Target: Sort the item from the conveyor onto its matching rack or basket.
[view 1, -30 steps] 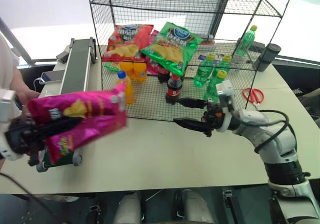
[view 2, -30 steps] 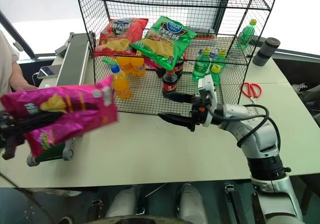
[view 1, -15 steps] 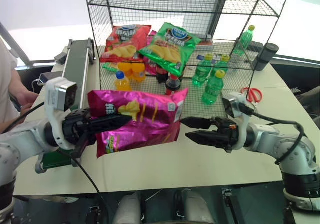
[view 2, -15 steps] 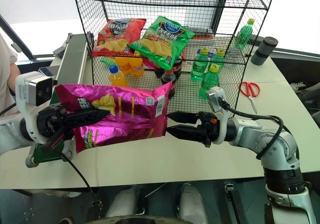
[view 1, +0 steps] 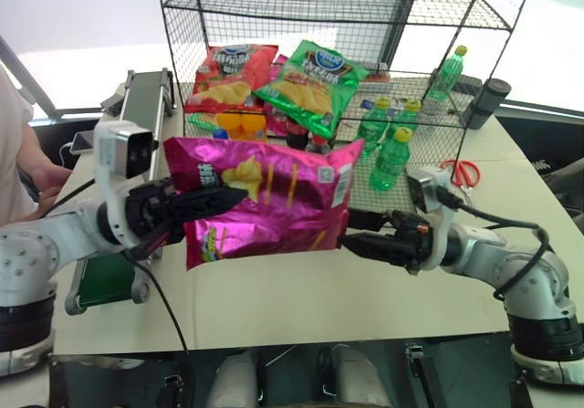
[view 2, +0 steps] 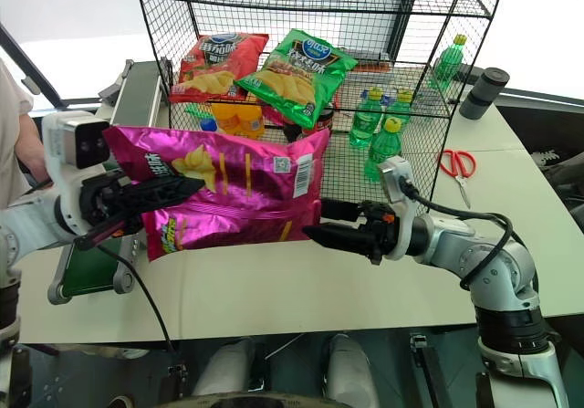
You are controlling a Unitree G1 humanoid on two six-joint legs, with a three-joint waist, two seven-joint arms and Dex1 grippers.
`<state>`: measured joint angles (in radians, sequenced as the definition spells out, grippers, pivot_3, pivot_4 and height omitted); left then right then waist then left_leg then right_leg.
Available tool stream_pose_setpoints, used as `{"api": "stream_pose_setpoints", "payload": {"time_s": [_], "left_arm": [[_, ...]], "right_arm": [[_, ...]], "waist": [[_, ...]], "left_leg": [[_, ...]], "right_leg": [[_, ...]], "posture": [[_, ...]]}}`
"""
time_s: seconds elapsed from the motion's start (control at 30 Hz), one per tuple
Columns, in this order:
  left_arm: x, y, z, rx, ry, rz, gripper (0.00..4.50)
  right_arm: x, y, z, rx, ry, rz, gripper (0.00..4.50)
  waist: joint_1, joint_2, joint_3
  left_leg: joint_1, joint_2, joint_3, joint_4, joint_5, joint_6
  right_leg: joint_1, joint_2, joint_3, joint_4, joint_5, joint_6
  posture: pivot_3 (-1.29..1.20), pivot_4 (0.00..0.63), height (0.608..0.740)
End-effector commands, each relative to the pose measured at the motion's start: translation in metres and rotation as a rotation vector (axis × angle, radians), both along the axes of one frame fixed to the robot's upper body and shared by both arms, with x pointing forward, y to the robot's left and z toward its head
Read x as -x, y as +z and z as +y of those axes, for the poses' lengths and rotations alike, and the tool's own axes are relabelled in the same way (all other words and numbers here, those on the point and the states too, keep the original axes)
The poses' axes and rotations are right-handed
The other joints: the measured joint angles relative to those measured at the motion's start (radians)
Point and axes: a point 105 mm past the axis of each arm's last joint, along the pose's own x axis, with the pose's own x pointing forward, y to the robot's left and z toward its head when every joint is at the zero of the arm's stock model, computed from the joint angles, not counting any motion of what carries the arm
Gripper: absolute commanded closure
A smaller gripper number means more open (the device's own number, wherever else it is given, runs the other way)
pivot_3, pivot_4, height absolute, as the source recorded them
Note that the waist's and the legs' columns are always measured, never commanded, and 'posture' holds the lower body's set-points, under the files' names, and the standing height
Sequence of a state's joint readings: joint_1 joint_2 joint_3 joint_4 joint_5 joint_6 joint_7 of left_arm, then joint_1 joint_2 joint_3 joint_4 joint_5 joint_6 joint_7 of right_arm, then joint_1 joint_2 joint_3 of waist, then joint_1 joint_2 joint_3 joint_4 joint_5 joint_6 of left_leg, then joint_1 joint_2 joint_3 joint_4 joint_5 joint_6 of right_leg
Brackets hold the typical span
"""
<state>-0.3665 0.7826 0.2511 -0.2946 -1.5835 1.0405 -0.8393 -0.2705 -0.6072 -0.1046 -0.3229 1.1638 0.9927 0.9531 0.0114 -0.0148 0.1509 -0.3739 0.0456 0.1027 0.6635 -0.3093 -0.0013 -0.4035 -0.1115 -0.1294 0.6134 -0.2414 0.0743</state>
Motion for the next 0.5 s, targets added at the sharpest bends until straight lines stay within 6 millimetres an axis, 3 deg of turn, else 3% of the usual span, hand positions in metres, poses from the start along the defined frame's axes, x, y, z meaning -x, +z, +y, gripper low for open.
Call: {"api": "stream_pose_setpoints", "payload": {"time_s": [0.03, 0.27, 0.37, 0.5], "left_arm": [[-0.001, 0.008, -0.005, 0.016, -0.004, -0.038, 4.46], [-0.008, 0.005, -0.009, 0.024, 0.016, -0.045, 4.46], [-0.01, 0.002, -0.009, 0.014, 0.027, -0.045, 4.5], [-0.012, -0.001, -0.008, 0.013, 0.045, -0.052, 4.5]], "right_arm": [[0.007, 0.005, 0.007, -0.02, 0.059, 0.0, 0.0], [0.004, 0.003, 0.018, -0.014, 0.086, 0.012, 0.0], [-0.001, 0.004, 0.017, -0.018, 0.067, 0.024, 0.93], [0.0, -0.001, 0.015, 0.018, 0.065, 0.016, 2.99]], "waist": [[0.0, 0.0, 0.0], [0.001, 0.0, 0.0], [0.001, 0.0, 0.0], [0.001, 0.0, 0.0]], "left_leg": [[0.0, 0.0, 0.0, 0.0, 0.0, 0.0], [0.0, 0.0, 0.0, 0.0, 0.0, 0.0], [0.0, 0.0, 0.0, 0.0, 0.0, 0.0], [-0.001, -0.001, 0.0, 0.0, 0.0, 0.0]], "right_leg": [[0.0, 0.0, 0.0, 0.0, 0.0, 0.0], [0.0, 0.0, 0.0, 0.0, 0.0, 0.0], [0.0, 0.0, 0.0, 0.0, 0.0, 0.0], [0.0, 0.0, 0.0, 0.0, 0.0, 0.0]], "posture": [[0.0, 0.15, 0.74], [0.0, 0.15, 0.74], [0.0, 0.15, 0.74], [0.0, 0.15, 0.74]]}}
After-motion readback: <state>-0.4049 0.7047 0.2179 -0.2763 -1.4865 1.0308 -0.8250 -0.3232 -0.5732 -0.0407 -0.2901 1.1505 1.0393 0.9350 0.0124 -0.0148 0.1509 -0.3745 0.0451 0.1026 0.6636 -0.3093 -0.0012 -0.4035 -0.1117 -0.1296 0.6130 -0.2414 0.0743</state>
